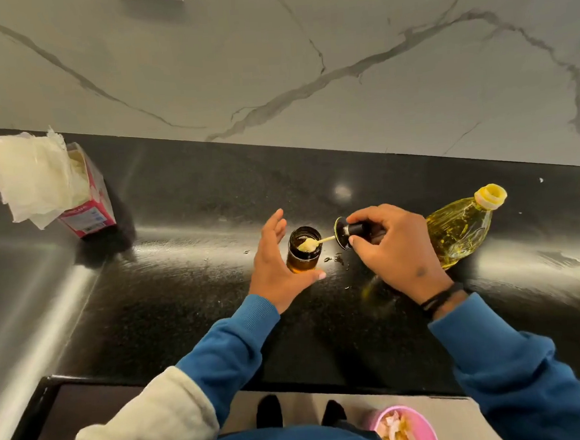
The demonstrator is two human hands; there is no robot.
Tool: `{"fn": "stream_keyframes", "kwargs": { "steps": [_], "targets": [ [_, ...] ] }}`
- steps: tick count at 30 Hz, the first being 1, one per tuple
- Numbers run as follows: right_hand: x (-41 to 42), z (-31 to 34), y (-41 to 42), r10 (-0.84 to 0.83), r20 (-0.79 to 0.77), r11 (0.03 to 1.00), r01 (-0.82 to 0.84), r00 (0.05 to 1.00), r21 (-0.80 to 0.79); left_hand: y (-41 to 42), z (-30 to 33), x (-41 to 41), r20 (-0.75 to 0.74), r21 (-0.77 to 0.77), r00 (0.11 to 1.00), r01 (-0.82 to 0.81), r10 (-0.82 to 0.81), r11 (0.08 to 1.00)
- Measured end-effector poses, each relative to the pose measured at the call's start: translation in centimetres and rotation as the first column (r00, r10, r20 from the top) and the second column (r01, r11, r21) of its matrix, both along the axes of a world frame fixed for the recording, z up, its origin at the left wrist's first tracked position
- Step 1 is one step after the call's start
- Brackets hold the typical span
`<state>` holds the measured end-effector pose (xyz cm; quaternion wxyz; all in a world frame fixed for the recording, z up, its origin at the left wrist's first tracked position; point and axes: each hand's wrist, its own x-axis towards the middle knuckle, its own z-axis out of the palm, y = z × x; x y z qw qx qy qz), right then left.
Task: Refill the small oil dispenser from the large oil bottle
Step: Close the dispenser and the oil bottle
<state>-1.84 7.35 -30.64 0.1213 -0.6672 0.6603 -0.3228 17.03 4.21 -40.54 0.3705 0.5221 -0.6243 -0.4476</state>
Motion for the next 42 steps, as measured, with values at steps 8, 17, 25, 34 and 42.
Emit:
{"fn": "stream_keyframes", "kwargs": {
  "steps": [8, 17, 25, 34, 42],
  "targets": [
    [2.5, 2.0, -4.4, 0.228, -0.305, 0.947, -0.138, 0.924, 0.29, -1.7, -0.3, -0.7, -0.016, 0.016, 0.999, 0.037, -0.036, 0.999],
    [5.0, 1.0, -6.1, 0.373, -0.417, 0.869, -0.155, 0.829, 0.47, -2.6, -0.8, -0.6, -0.035, 0.038, 0.999, 0.013, -0.011, 0.999],
    [5.4, 0.6, -7.1, 0.406, -0.416, 0.852, -0.172, 0.814, 0.494, -2.6, -0.8, -0.6, -0.066, 0.103, 0.998, -0.012, 0.019, 0.995],
    [5.9, 0.3, -7.8, 0.421, -0.419, 0.84, -0.171, 0.804, 0.515, -2.6, -0.7, -0.6, -0.068, 0.115, 0.997, -0.024, 0.032, 0.993],
    [6.3, 0.0, -8.4, 0.384, -0.463, 0.848, -0.107, 0.799, 0.519, -2.5, -0.8, -0.7, -0.067, 0.105, 0.997, -0.02, 0.027, 0.994]
  ]
}}
